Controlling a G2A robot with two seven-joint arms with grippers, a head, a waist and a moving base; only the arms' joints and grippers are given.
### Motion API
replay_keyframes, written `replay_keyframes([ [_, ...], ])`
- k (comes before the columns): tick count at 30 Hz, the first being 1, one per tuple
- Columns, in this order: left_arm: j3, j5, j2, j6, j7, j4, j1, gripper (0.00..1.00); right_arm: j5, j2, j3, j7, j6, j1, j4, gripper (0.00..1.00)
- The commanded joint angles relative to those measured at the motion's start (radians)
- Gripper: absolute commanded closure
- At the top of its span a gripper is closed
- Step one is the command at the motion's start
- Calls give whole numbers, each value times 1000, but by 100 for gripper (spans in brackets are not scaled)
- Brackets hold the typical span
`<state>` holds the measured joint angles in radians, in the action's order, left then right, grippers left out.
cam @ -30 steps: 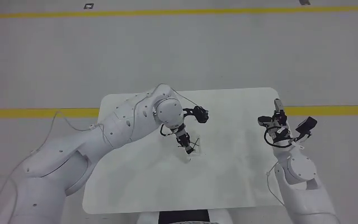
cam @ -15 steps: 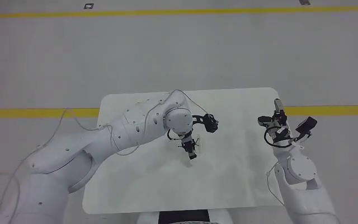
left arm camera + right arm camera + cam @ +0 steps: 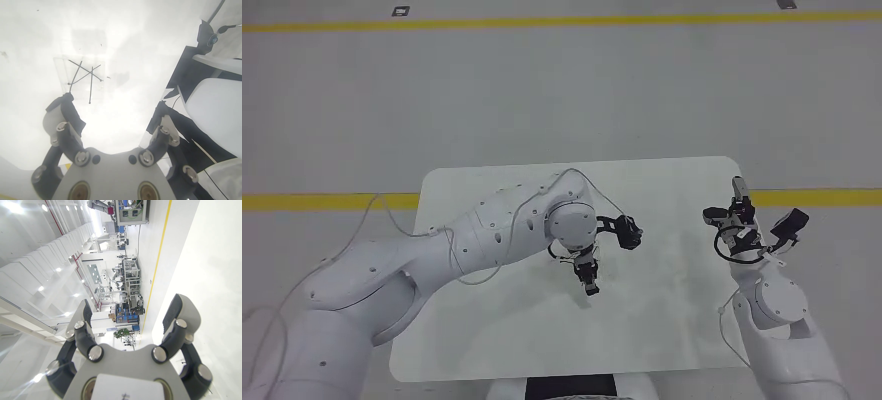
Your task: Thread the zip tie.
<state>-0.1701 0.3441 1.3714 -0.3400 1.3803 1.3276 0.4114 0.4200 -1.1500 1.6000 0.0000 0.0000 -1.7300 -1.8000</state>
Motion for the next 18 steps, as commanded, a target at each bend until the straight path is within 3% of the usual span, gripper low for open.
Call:
replay_keyframes([
  [1,0,53,-2,0,6,0,27,0,0,0,0,0,0,0,0,0],
  [8,0,63,0,0,6,-35,62,0,0,0,0,0,0,0,0,0],
  [18,0,71,2,0,9,-41,64,0,0,0,0,0,0,0,0,0],
])
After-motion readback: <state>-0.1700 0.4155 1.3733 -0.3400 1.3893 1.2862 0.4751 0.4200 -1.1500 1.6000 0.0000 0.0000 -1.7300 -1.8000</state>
